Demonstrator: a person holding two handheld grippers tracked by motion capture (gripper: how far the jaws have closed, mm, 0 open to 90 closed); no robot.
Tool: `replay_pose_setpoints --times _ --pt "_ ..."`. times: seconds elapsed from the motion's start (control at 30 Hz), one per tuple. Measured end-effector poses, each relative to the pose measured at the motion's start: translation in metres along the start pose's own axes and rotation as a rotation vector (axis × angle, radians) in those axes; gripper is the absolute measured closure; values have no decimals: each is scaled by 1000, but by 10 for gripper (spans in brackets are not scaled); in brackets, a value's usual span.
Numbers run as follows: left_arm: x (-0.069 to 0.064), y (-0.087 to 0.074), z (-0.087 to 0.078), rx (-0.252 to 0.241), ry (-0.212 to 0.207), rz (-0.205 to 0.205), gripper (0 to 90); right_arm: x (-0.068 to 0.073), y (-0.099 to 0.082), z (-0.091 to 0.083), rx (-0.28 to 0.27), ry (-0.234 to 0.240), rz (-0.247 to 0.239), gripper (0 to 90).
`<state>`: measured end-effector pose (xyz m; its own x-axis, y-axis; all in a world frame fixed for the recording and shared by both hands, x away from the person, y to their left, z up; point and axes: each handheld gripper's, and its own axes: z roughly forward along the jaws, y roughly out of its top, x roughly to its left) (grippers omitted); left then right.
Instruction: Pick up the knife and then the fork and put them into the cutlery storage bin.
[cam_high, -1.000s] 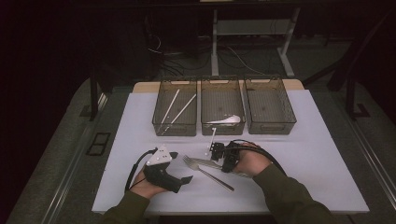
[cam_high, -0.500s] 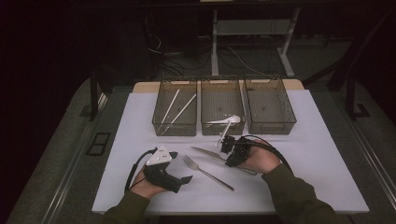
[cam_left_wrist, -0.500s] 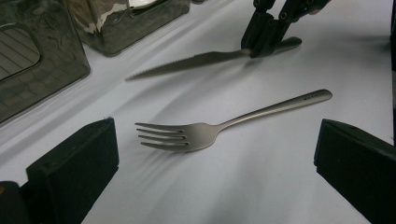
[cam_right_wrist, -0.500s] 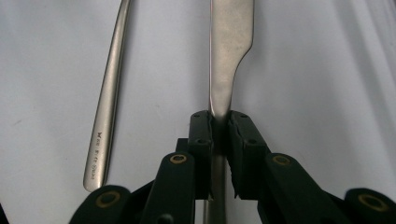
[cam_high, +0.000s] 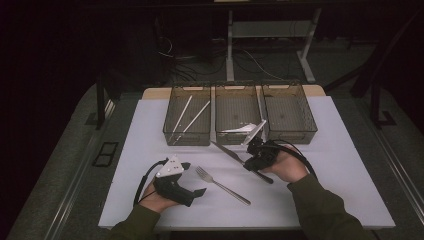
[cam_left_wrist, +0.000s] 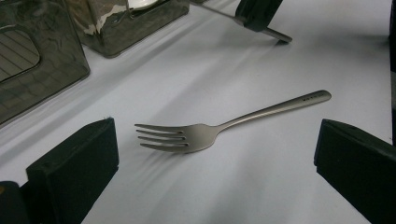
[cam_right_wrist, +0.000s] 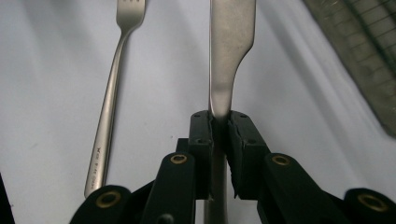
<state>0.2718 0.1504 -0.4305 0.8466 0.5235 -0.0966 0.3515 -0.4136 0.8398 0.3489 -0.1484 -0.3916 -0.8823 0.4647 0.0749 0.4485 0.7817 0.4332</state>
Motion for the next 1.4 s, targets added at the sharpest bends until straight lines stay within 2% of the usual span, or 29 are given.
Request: replay_pose_setpoints --times 0.47,0.63,0.97,1.1,1.23,1.4 --pt "0 0 -1 -3 -1 3 0 -18 -14 -20 -167 47 92 801" --pt "0 0 -1 -2 0 5 0 -25 -20 -28 -250 71 107 801" --pt "0 0 -1 -2 0 4 0 -36 -31 -37 -366 103 153 800" --pt "0 0 -1 -2 0 6 0 -38 -34 -41 -404 94 166 801" --pt "1 0 -1 -2 1 10 0 -42 -38 -48 -462 108 170 800" --pt "0 0 -1 -2 -1 6 0 -47 -44 -58 -517 89 189 800"
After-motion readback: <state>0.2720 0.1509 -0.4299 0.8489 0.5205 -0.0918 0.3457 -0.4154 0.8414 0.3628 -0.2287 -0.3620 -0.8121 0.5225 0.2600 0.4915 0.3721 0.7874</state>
